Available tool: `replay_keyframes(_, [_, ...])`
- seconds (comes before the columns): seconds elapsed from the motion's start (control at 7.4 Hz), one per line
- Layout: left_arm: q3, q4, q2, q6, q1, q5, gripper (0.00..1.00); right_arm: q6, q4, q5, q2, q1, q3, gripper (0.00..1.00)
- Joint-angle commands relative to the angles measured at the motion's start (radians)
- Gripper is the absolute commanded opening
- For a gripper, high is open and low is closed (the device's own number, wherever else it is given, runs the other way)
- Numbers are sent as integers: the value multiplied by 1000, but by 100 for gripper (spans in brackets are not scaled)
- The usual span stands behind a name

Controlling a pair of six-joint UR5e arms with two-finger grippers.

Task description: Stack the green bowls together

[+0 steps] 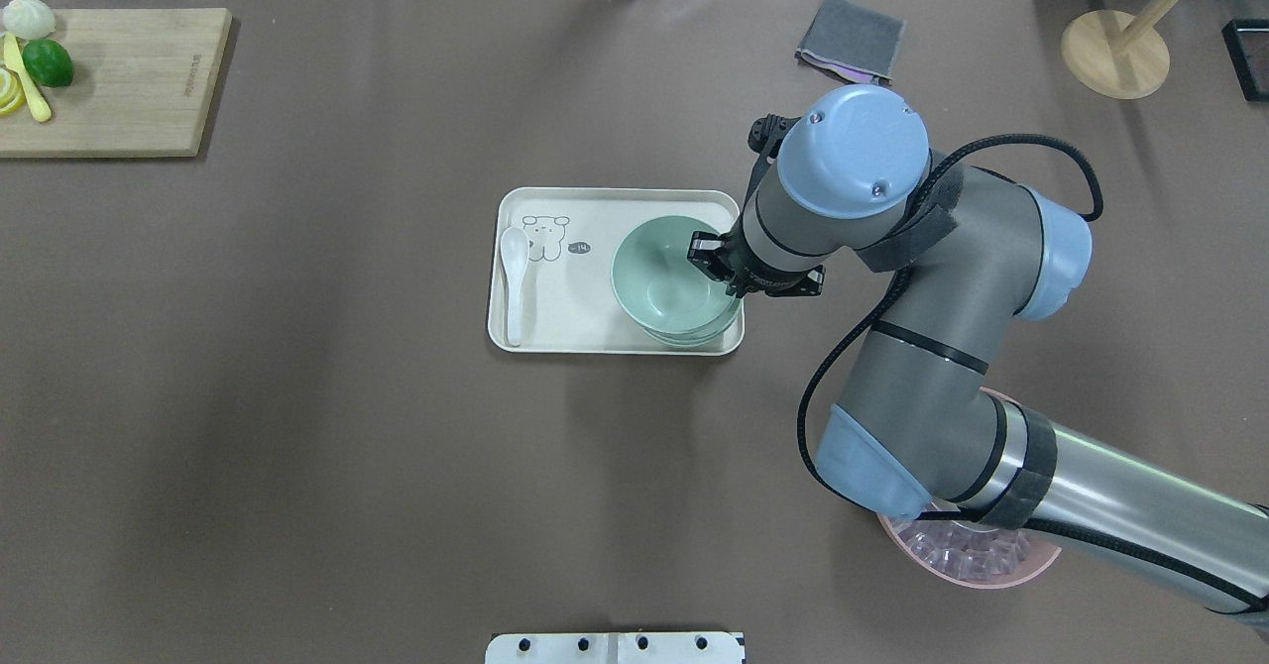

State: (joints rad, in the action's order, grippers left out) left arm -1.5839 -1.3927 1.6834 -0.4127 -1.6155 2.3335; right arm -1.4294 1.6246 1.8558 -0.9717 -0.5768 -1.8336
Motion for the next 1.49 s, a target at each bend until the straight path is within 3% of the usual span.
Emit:
replay_keyframes(0.0, [-4, 1, -1, 0, -1, 0, 98, 7, 0, -23, -13, 2, 2, 0])
replay_keyframes(1.35, [-1, 0, -5, 0, 2, 1, 98, 17, -37, -33, -7, 2, 56, 0])
